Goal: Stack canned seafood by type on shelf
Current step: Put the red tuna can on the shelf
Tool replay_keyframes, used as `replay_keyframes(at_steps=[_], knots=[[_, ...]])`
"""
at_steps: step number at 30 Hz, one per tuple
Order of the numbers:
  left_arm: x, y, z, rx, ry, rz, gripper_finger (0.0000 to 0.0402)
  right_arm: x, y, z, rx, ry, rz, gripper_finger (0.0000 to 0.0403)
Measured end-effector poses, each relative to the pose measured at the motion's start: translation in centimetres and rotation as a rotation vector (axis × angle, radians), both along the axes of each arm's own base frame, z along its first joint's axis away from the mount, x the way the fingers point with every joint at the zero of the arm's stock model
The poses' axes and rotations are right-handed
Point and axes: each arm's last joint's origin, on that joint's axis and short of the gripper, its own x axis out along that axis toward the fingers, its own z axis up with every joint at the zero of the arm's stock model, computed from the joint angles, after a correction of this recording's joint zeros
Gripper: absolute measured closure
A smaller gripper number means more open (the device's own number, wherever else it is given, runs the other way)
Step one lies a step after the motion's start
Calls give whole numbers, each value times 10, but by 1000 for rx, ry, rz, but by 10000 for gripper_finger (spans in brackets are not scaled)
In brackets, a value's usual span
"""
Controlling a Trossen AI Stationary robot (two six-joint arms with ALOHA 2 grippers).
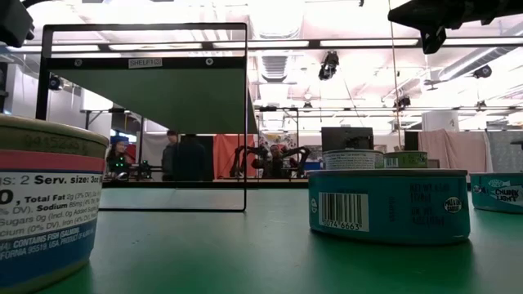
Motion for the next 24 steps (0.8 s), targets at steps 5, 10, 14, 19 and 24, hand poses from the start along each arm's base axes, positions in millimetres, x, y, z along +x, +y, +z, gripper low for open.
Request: replay_keyframes(at_steps=[5,10,14,19,24], knots=[[-5,7,11,-25,-30,24,402,0,0,0,-1,0,0,393],[-18,26,22,67,-26,96,402,0,0,0,-6,1,0,393],[-25,35,31,40,-43,135,402,0,0,0,-3,4,0,393],[-28,38,34,22,-62,116,402,0,0,-3,0,29,0,391],[-29,38,20,-3,-51,77,402,0,0,-4,1,39,0,390]])
